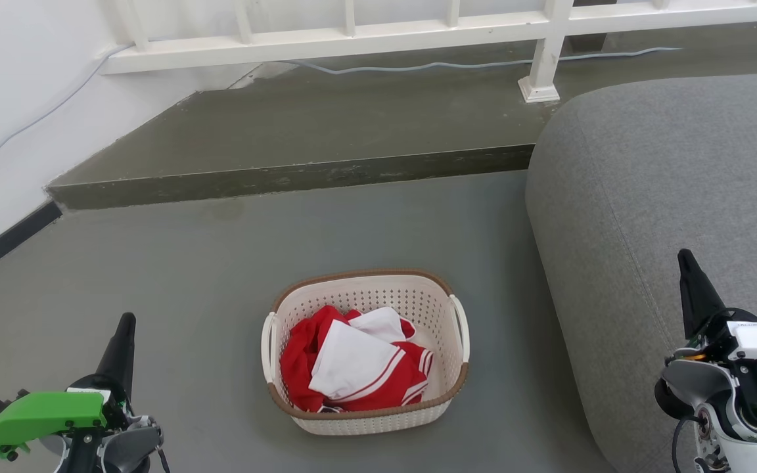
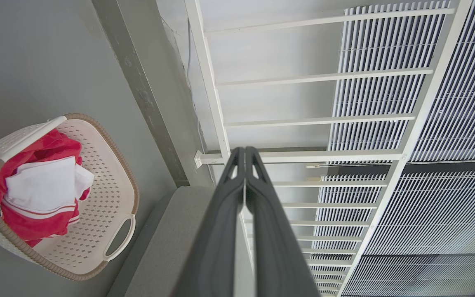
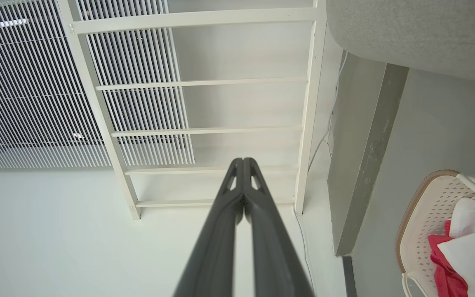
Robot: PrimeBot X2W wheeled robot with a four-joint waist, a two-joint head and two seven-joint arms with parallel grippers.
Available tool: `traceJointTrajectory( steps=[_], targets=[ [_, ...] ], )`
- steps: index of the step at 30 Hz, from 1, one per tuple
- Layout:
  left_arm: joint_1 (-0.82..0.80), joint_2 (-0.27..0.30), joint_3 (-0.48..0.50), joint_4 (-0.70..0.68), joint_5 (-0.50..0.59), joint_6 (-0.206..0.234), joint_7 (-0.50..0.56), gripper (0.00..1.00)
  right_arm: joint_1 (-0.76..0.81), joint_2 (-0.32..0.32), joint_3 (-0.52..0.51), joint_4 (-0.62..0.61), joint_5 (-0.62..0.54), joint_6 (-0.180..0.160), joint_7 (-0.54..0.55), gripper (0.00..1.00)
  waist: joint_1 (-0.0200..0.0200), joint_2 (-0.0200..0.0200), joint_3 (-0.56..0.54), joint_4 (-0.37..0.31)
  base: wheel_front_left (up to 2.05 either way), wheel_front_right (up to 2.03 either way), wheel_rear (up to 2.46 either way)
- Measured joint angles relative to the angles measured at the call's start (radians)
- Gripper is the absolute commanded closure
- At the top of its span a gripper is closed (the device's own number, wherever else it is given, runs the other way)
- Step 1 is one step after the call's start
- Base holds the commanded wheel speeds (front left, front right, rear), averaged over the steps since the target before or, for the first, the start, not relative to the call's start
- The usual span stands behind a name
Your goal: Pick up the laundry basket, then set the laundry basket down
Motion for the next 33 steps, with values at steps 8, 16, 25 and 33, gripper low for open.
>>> traceJointTrajectory(
  steps=[8,16,25,33],
  targets=[
    [0.0,0.0,0.0,0.0,0.0,0.0,0.0,1.0,0.0,0.0,0.0,0.0,0.0,0.0,0.0,1.0,0.0,0.0,0.0,0.0,0.0,0.0,0.0],
    [0.0,0.0,0.0,0.0,0.0,0.0,0.0,1.0,0.0,0.0,0.0,0.0,0.0,0.0,0.0,1.0,0.0,0.0,0.0,0.0,0.0,0.0,0.0],
    [0.0,0.0,0.0,0.0,0.0,0.0,0.0,1.0,0.0,0.0,0.0,0.0,0.0,0.0,0.0,1.0,0.0,0.0,0.0,0.0,0.0,0.0,0.0],
    [0.0,0.0,0.0,0.0,0.0,0.0,0.0,1.0,0.0,0.0,-0.001,0.0,0.0,0.0,0.0,1.0,0.0,0.0,0.0,0.0,0.0,0.0,0.0]
  ],
)
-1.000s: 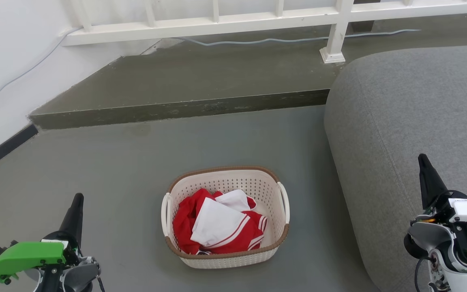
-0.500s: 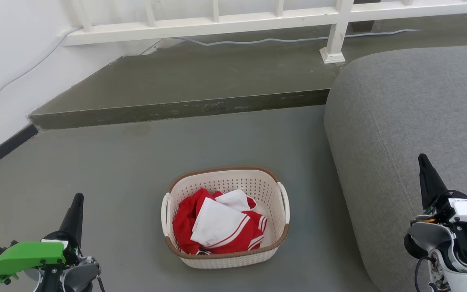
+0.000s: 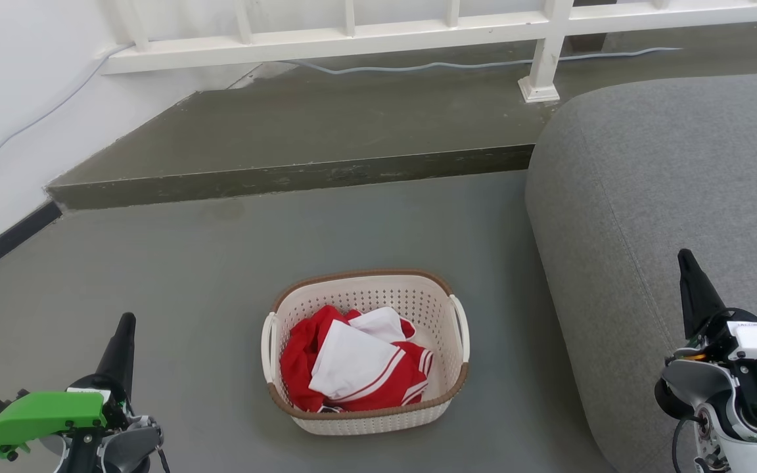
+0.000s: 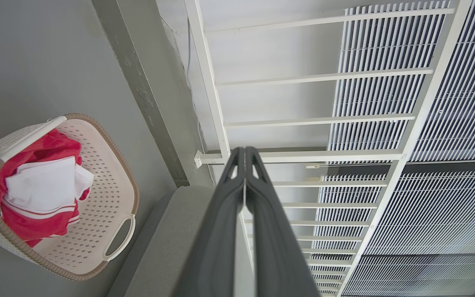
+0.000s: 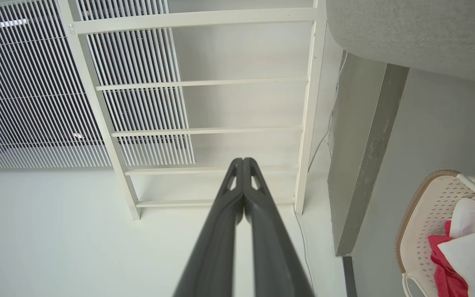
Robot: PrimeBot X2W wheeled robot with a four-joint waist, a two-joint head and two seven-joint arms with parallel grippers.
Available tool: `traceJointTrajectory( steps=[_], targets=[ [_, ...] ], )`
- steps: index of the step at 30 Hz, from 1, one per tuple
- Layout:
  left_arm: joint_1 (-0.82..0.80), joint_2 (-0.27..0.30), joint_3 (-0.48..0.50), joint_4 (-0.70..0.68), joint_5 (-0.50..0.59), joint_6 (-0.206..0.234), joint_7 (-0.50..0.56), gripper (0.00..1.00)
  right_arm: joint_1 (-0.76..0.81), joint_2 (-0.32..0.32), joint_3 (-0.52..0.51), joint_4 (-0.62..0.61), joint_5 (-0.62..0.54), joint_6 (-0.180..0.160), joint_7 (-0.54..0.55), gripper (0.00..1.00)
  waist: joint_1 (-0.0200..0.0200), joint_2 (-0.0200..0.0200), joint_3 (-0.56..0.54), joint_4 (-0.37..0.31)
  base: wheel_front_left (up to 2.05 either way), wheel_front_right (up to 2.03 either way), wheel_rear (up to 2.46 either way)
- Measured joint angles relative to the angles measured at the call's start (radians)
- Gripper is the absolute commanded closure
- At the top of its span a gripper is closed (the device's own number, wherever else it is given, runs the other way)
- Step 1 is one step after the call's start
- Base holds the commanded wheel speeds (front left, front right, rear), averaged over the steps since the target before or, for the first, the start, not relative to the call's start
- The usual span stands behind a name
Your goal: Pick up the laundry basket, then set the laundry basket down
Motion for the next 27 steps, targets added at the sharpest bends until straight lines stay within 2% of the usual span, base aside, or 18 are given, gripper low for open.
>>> traceJointTrajectory(
  steps=[27],
  targets=[
    [0.0,0.0,0.0,0.0,0.0,0.0,0.0,1.0,0.0,0.0,0.0,0.0,0.0,0.0,0.0,1.0,0.0,0.0,0.0,0.0,0.0,0.0,0.0]
  ],
)
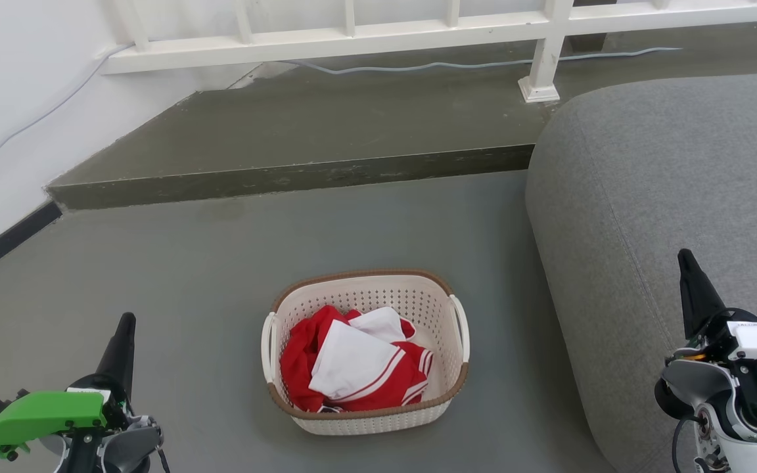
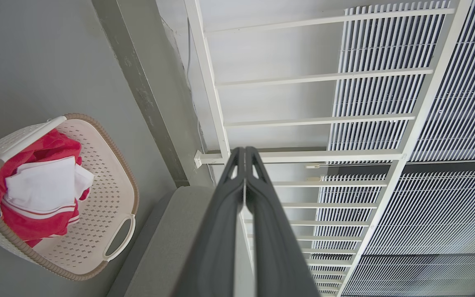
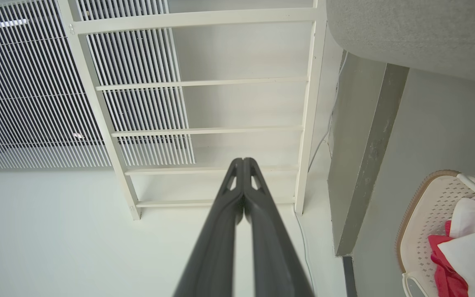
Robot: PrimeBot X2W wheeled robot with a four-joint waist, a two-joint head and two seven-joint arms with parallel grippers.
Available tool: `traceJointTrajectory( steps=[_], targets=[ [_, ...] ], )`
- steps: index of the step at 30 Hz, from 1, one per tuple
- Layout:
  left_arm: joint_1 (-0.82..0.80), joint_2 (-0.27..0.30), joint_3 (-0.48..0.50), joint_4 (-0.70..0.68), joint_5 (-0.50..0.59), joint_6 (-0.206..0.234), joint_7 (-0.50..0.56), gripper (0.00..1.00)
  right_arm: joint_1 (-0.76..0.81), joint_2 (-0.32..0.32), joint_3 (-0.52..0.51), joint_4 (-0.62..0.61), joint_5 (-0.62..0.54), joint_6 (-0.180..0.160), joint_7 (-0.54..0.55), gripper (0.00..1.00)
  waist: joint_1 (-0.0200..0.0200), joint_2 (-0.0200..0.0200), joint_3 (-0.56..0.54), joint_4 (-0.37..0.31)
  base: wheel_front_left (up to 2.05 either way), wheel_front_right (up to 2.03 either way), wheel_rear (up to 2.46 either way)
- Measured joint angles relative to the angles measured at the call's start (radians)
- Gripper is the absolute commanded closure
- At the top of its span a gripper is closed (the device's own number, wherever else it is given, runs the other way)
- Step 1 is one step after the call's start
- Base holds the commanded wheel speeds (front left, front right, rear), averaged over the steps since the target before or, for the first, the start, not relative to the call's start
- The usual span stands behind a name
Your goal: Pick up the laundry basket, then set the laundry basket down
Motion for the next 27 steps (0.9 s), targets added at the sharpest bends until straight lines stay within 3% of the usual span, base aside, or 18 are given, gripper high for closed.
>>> traceJointTrajectory(
  steps=[27],
  targets=[
    [0.0,0.0,0.0,0.0,0.0,0.0,0.0,1.0,0.0,0.0,0.0,0.0,0.0,0.0,0.0,1.0,0.0,0.0,0.0,0.0,0.0,0.0,0.0]
  ],
)
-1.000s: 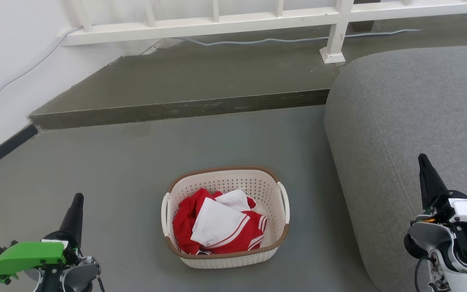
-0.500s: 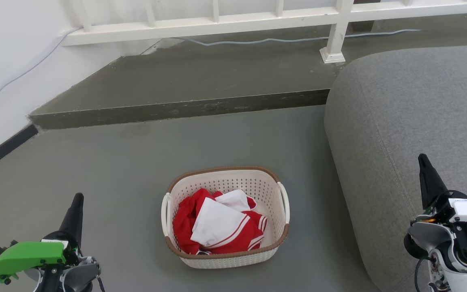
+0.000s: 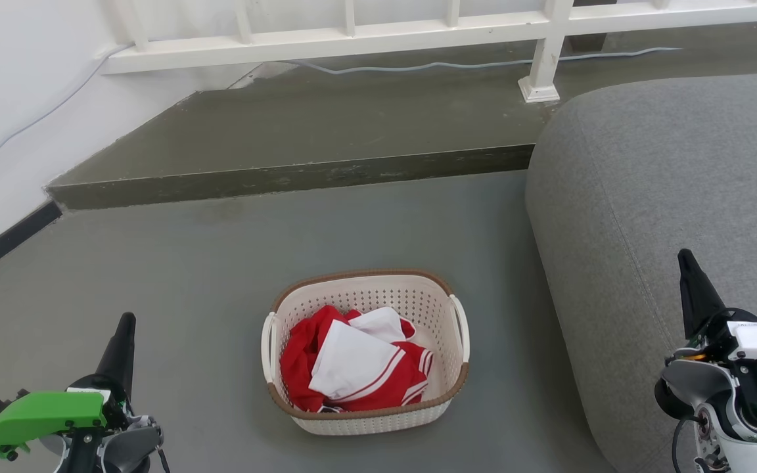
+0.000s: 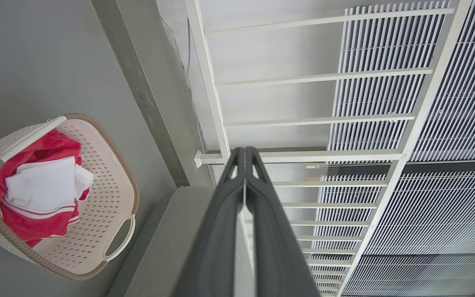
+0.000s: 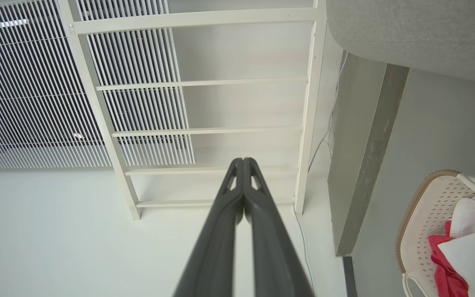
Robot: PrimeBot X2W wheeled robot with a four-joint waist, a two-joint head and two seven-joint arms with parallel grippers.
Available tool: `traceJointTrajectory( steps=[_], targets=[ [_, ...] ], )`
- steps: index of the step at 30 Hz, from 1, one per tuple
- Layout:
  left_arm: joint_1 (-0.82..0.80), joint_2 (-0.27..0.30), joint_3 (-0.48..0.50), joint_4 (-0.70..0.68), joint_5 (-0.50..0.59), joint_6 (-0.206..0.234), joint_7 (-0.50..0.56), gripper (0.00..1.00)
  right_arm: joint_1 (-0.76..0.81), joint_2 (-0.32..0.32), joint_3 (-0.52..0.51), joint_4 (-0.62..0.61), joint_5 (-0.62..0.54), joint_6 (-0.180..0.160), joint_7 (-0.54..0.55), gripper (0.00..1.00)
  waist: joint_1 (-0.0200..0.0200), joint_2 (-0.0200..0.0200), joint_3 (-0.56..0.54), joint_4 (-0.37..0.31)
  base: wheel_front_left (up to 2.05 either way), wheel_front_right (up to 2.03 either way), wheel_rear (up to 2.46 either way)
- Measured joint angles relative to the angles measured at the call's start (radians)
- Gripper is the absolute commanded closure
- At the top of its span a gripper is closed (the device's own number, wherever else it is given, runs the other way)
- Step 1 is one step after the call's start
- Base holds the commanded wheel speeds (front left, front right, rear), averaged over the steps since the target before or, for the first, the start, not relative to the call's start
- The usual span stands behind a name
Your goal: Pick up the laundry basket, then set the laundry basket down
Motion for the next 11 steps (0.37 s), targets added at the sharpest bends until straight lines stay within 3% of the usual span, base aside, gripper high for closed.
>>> traceJointTrajectory(
  steps=[11],
  targets=[
    [0.0,0.0,0.0,0.0,0.0,0.0,0.0,1.0,0.0,0.0,0.0,0.0,0.0,0.0,0.0,1.0,0.0,0.0001,0.0,0.0,0.0,0.0,0.0]
  ],
)
